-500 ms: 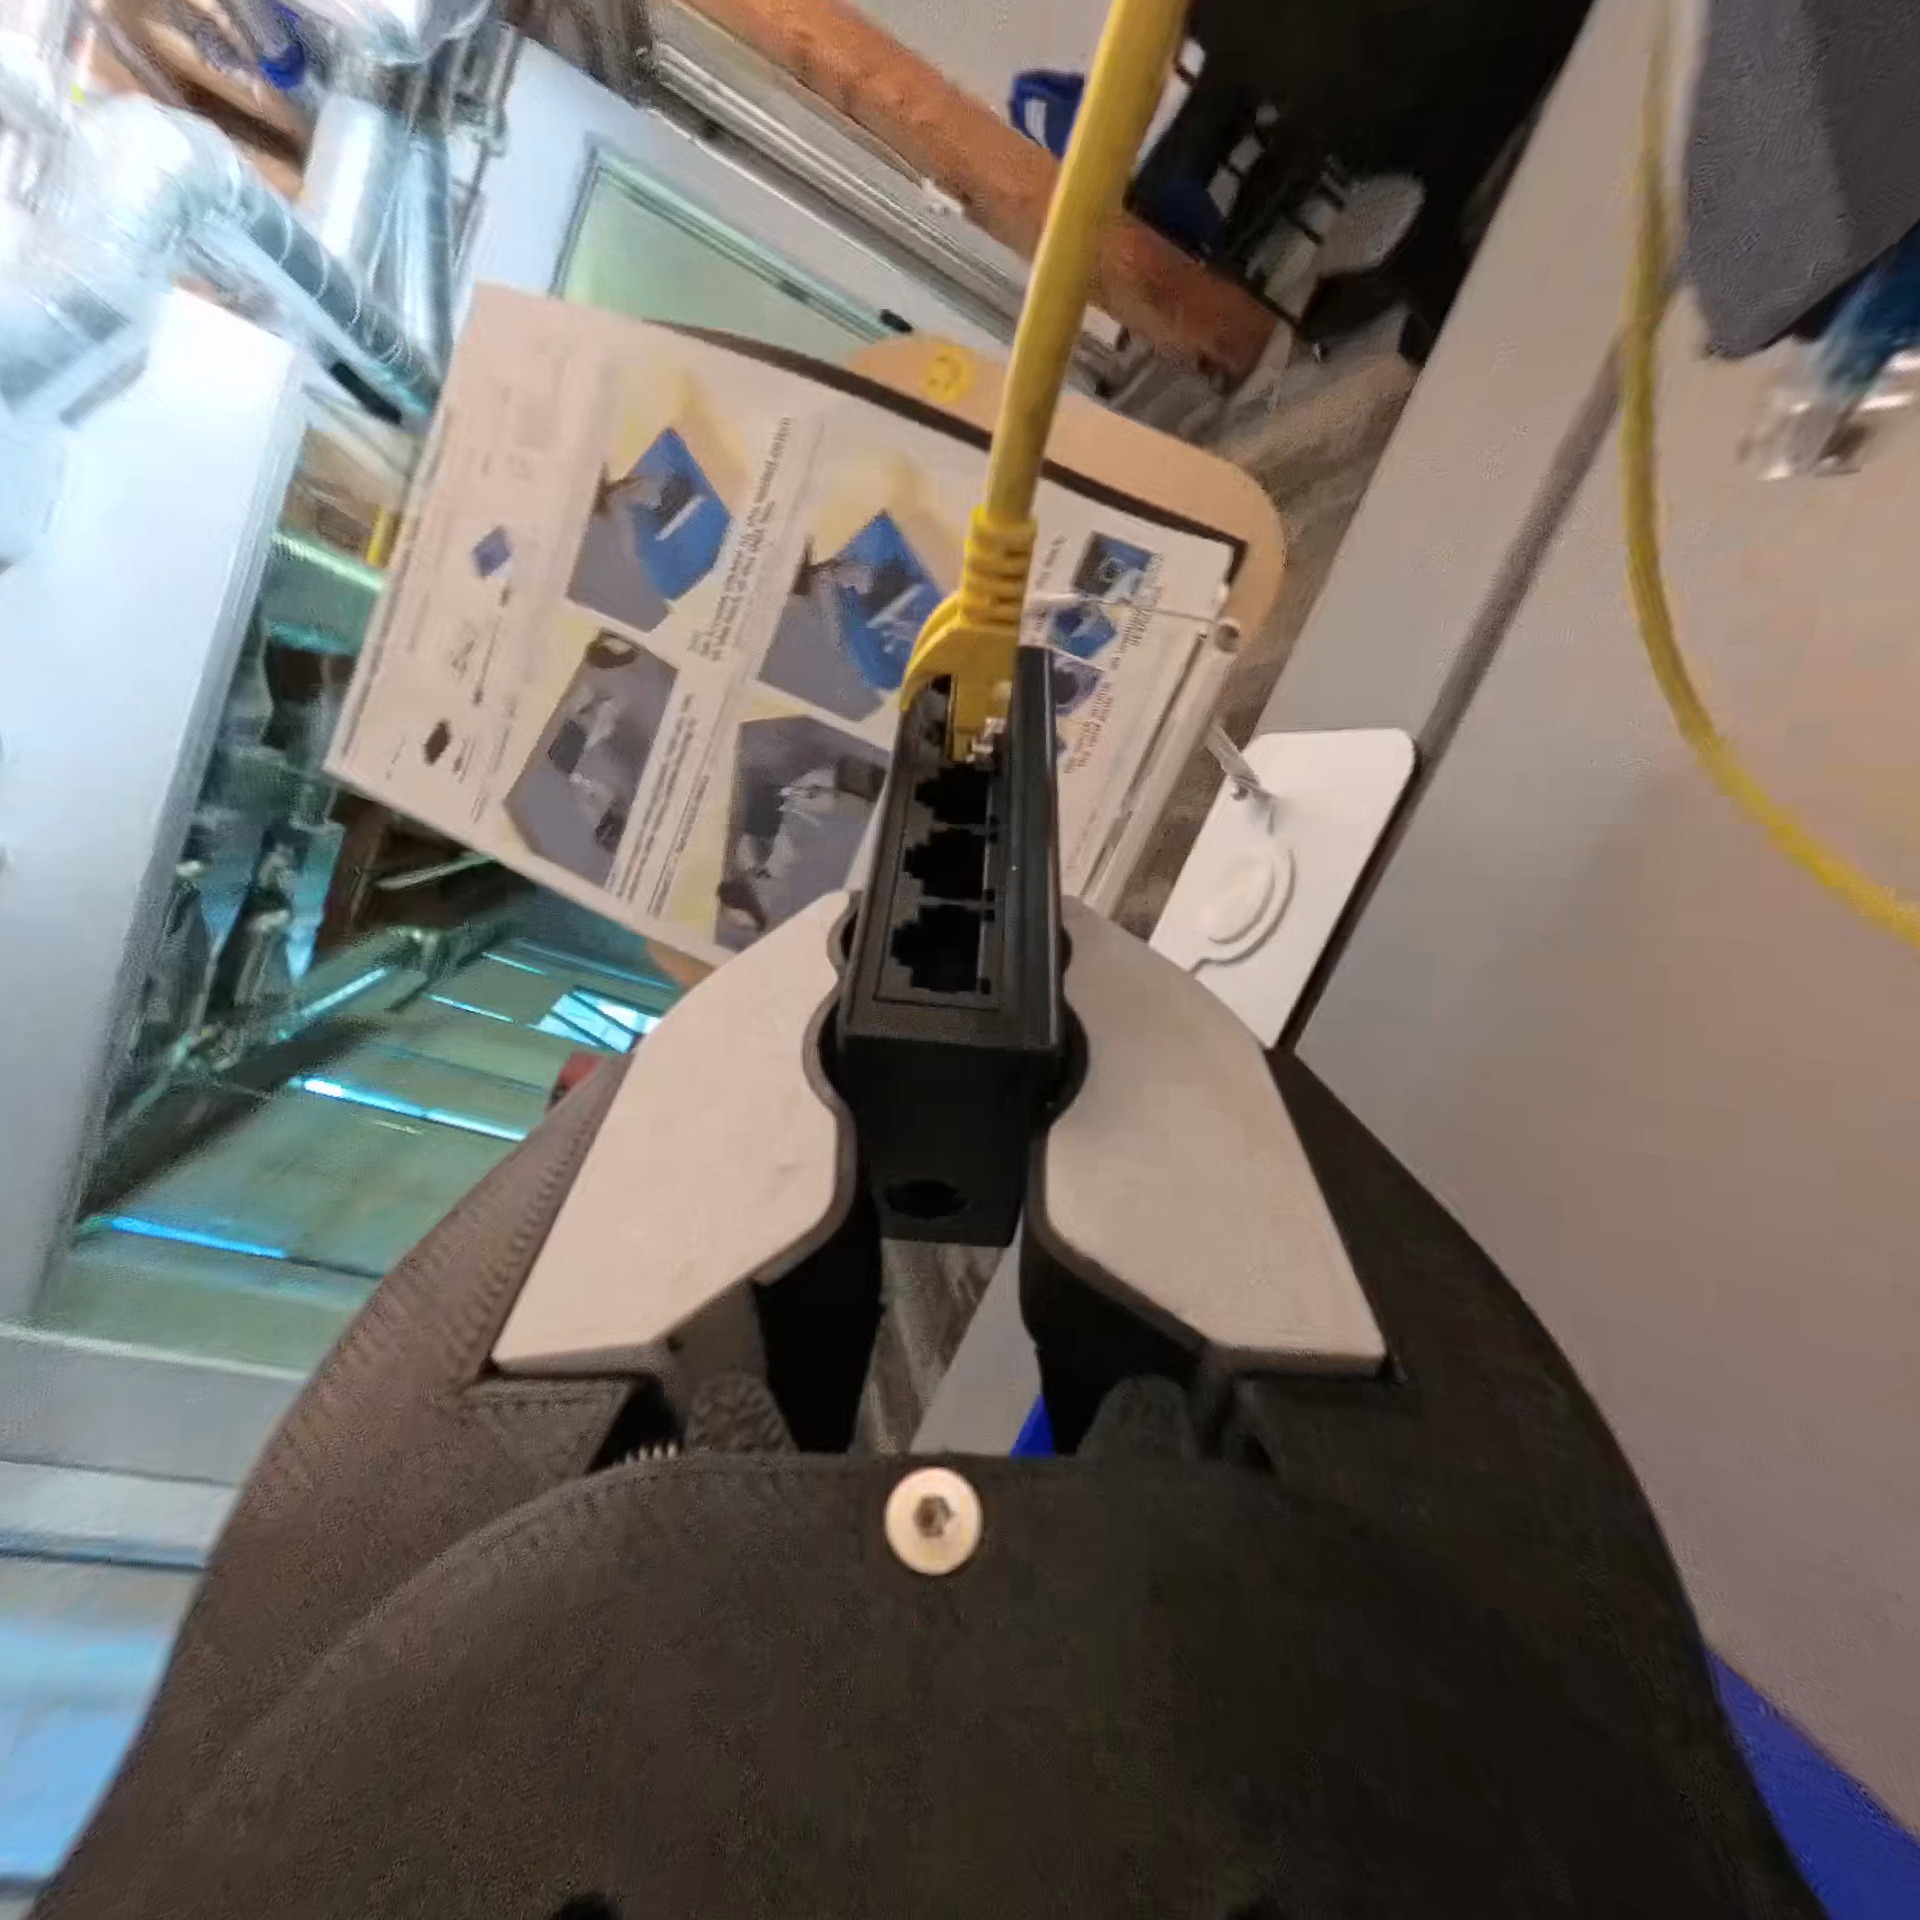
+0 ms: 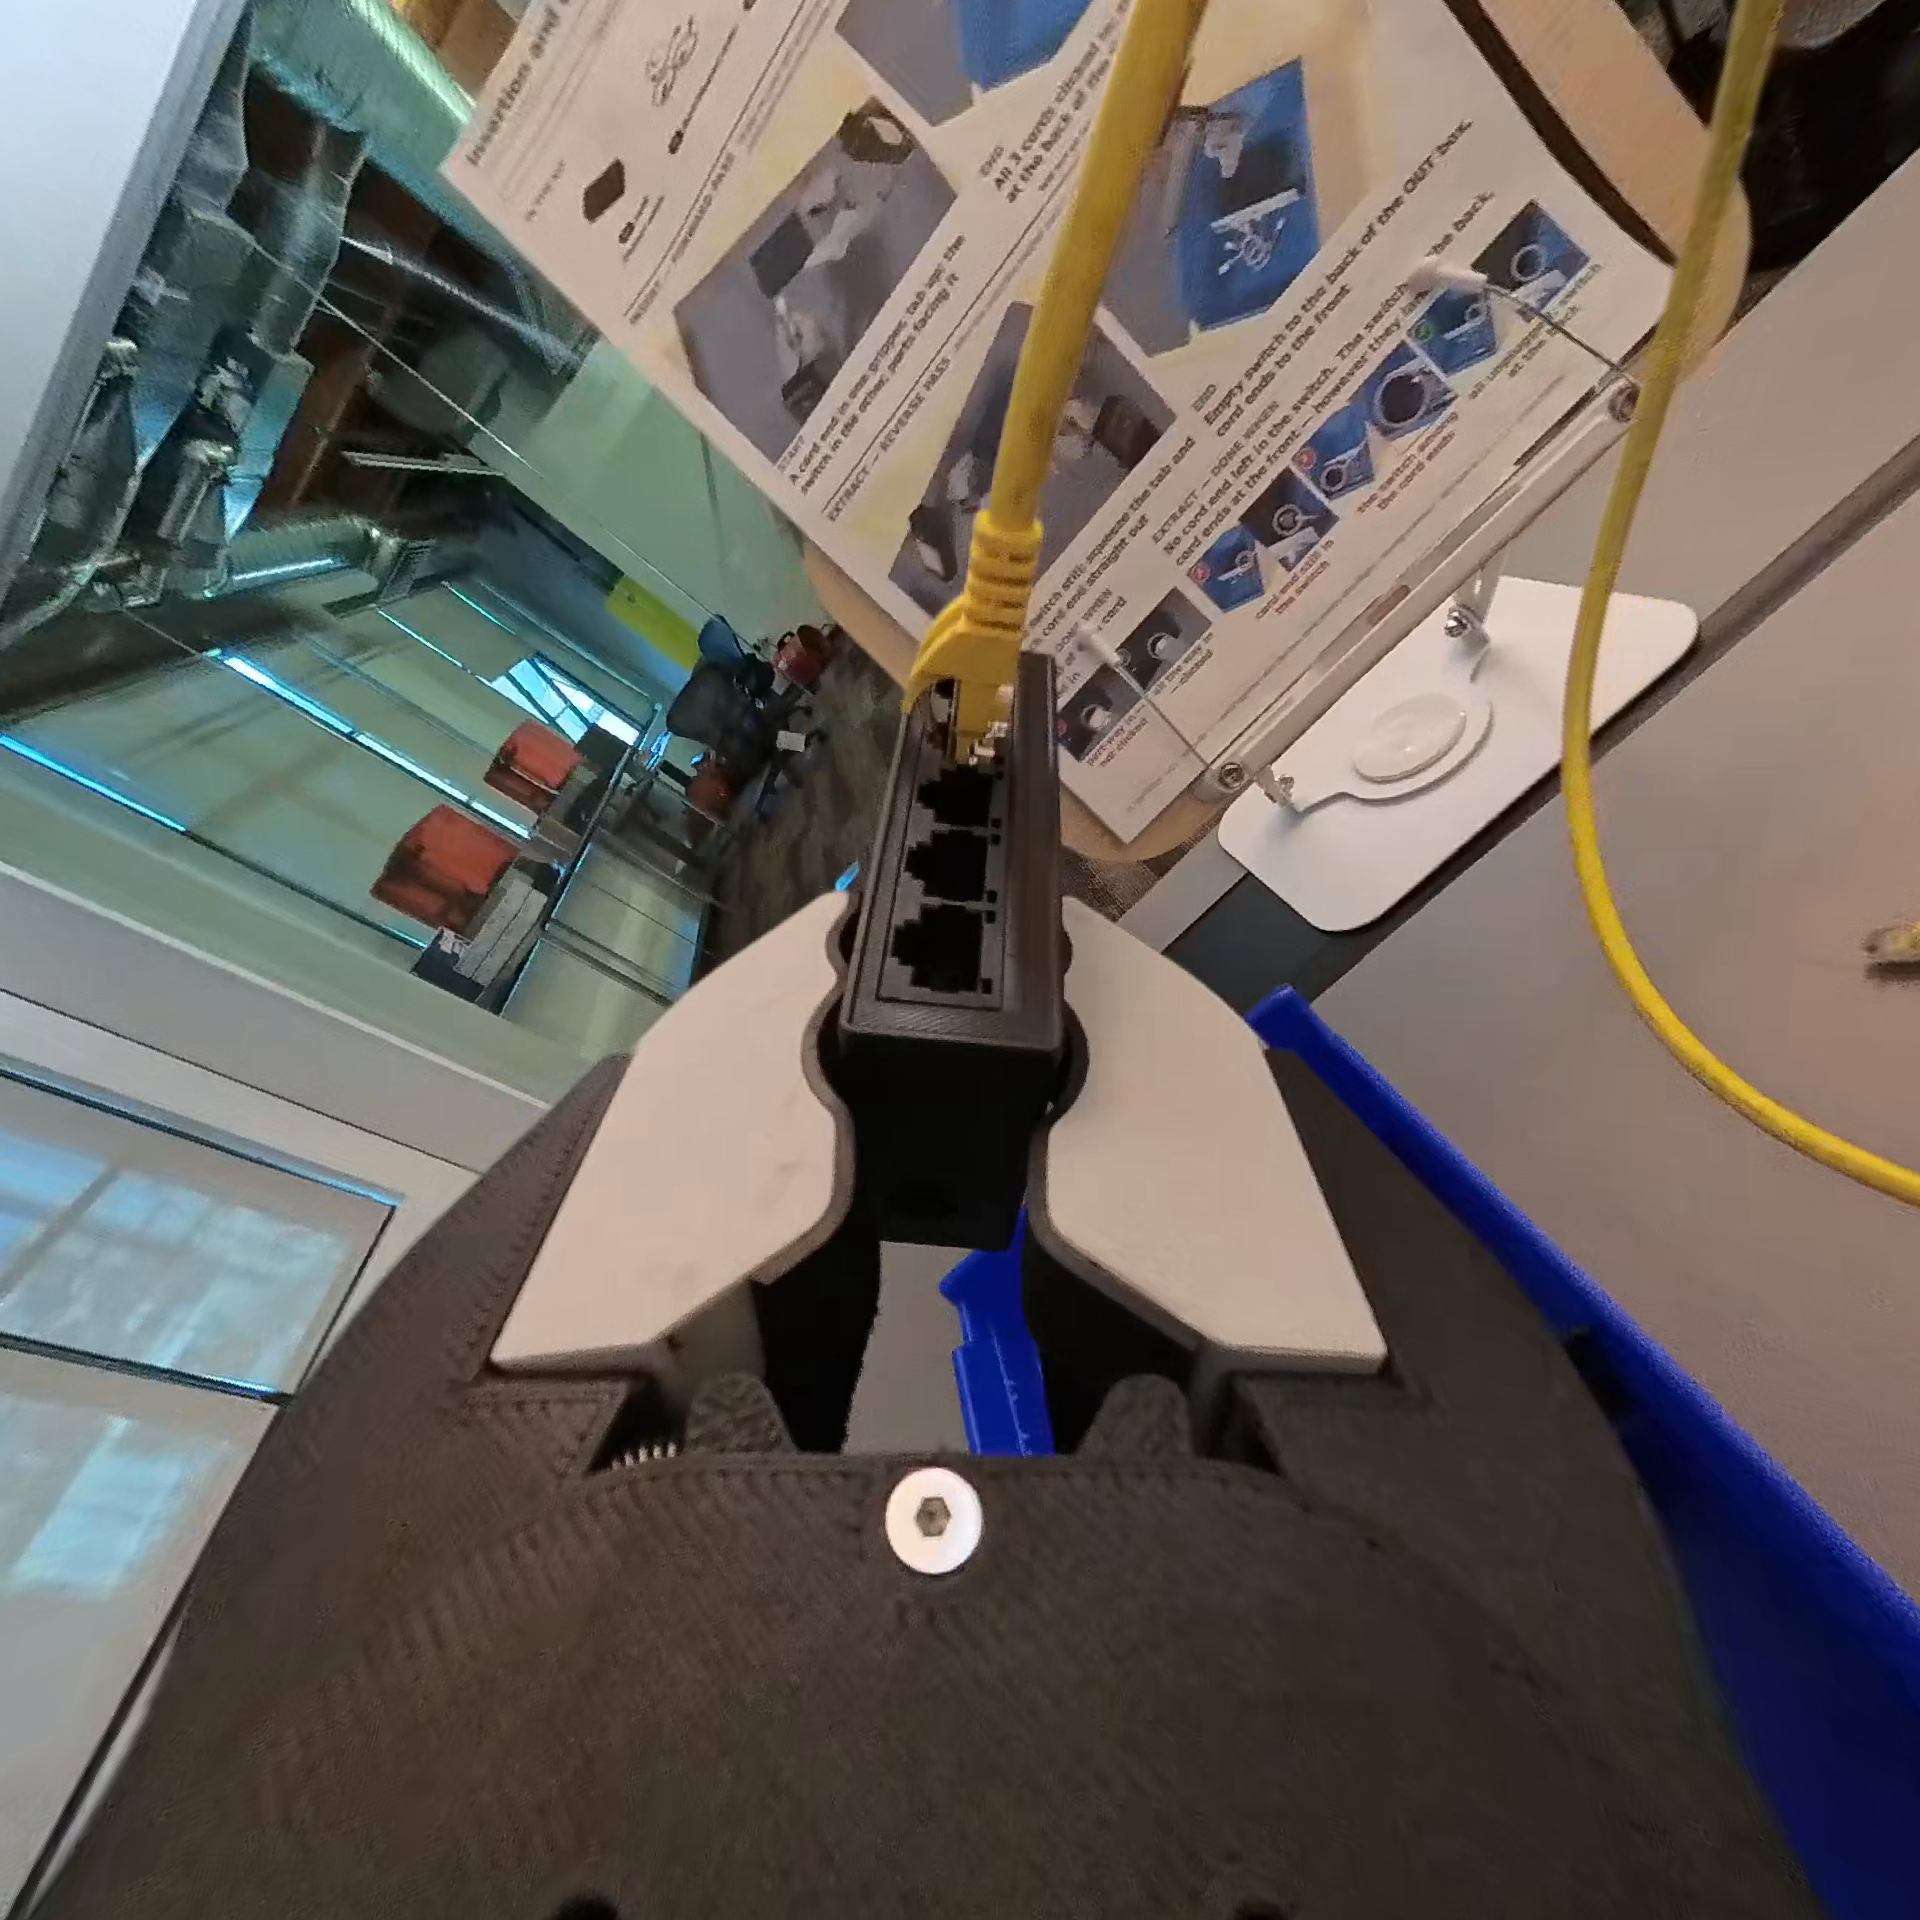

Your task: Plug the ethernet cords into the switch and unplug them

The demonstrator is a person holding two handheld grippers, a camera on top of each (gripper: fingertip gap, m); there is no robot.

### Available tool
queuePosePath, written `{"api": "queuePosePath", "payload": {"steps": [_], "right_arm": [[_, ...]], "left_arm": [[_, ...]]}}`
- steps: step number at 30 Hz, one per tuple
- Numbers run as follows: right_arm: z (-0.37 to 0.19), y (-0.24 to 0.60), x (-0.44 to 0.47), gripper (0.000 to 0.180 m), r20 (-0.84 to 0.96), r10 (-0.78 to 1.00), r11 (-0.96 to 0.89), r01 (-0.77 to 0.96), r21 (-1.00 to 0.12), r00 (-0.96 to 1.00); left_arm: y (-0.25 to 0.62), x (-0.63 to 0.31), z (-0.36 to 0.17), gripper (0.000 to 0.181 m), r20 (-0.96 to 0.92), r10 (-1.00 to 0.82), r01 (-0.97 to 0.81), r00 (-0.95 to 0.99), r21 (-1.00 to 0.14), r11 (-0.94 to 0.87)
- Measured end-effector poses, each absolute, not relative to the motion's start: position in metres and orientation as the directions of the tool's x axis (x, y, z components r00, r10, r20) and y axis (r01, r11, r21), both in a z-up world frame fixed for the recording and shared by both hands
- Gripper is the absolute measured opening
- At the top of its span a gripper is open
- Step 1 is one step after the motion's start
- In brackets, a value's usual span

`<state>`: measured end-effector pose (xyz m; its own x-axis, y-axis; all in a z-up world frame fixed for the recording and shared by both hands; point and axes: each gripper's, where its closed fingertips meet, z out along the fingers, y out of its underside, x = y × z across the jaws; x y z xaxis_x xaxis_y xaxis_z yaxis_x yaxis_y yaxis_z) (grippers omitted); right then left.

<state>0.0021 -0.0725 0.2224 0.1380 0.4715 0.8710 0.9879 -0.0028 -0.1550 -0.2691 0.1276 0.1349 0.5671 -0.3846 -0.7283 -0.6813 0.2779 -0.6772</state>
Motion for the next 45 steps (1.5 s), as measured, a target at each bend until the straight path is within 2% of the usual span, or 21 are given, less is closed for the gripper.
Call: {"api": "queuePosePath", "payload": {"steps": [2,7,11,19,23,26,30,37,41,43,45], "right_arm": [[0.253,-0.073,0.032,0.015,0.892,0.418,-0.086,0.985,-0.152,0.174],[0.321,-0.078,0.1,0.015,0.907,0.287,-0.261,0.937,-0.234,0.306],[0.319,-0.08,0.151,0.015,0.892,0.272,-0.393,0.888,-0.241,0.362],[0.229,-0.071,0.217,0.016,0.854,0.353,-0.511,0.843,-0.165,0.382],[0.202,-0.072,0.237,0.016,0.838,0.373,-0.545,0.825,-0.15,0.399],[0.182,-0.07,0.238,0.016,0.813,0.367,-0.547,0.812,-0.205,0.452],[0.129,-0.064,0.234,0.016,0.743,0.373,-0.587,0.762,-0.275,0.556],[0.014,-0.078,0.199,0.015,0.505,0.417,-0.667,0.632,-0.395,0.756],[-0.039,-0.084,0.175,0.017,0.372,0.471,-0.695,0.597,-0.401,0.8],[-0.053,-0.083,0.168,0.019,0.322,0.461,-0.712,0.561,-0.421,0.827],[-0.049,-0.073,0.163,0.021,0.287,0.399,-0.715,0.491,-0.497,0.871]], "left_arm": [[0.128,-0.273,0.139,0.029,-0.726,-0.367,-0.673,0.582,-0.683,0.284],[0.121,-0.265,0.141,0.03,-0.718,-0.388,-0.657,0.578,-0.692,0.301],[0.115,-0.252,0.139,0.029,-0.741,-0.393,-0.672,0.545,-0.666,0.324],[0.096,-0.226,0.135,0.029,-0.725,-0.474,-0.633,0.5,-0.679,0.371],[0.093,-0.224,0.136,0.029,-0.717,-0.488,-0.62,0.497,-0.687,0.378],[0.091,-0.223,0.136,0.029,-0.715,-0.494,-0.618,0.494,-0.689,0.379],[0.087,-0.219,0.136,0.029,-0.716,-0.502,-0.613,0.484,-0.687,0.39],[0.081,-0.213,0.135,0.029,-0.723,-0.509,-0.614,0.468,-0.679,0.401],[0.078,-0.207,0.132,0.029,-0.726,-0.52,-0.615,0.451,-0.675,0.408],[0.074,-0.203,0.131,0.029,-0.726,-0.529,-0.61,0.439,-0.673,0.417],[0.07,-0.198,0.13,0.029,-0.723,-0.542,-0.601,0.429,-0.676,0.427]]}}
